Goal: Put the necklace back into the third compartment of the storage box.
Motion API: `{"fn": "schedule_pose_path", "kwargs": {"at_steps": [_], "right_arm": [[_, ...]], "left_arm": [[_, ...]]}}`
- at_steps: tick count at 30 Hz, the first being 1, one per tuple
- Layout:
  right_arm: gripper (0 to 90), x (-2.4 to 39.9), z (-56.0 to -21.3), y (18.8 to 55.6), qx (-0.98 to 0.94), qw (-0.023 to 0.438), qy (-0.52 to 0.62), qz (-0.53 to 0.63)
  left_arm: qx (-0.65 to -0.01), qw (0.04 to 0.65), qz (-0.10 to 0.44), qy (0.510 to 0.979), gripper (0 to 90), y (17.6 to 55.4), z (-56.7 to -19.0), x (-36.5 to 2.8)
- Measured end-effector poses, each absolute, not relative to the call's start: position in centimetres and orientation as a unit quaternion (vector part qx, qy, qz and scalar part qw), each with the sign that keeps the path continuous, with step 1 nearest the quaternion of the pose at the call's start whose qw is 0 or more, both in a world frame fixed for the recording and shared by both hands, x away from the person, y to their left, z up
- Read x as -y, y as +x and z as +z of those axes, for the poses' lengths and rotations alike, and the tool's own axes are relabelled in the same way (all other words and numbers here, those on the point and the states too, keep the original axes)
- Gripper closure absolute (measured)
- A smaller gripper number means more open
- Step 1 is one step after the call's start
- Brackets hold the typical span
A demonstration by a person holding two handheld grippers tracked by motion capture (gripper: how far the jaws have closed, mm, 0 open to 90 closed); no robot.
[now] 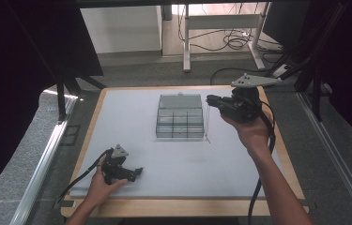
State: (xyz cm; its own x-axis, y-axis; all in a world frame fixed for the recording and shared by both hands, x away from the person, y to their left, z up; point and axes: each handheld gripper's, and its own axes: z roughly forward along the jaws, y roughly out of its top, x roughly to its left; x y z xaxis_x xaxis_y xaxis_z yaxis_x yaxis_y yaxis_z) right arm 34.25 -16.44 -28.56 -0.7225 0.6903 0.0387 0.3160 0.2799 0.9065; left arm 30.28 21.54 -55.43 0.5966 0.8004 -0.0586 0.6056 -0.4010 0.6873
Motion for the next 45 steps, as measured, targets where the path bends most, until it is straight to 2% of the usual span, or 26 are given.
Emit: {"fn": "schedule_pose_path", "kwargs": {"at_steps": [21,45], "right_arm": [[87.7,13.9,-26.6,36.5,-0.777,0.196,0.328,0.500],[87.7,12.0,-29.5,41.0,-0.774,0.193,0.365,0.480]], "left_arm": [[-0.426,0.344,0.142,0.825,0.0,30.3,-55.4,-21.5],[-0.426,0.343,0.142,0.825,0.0,30.3,-55.4,-21.5]]}}
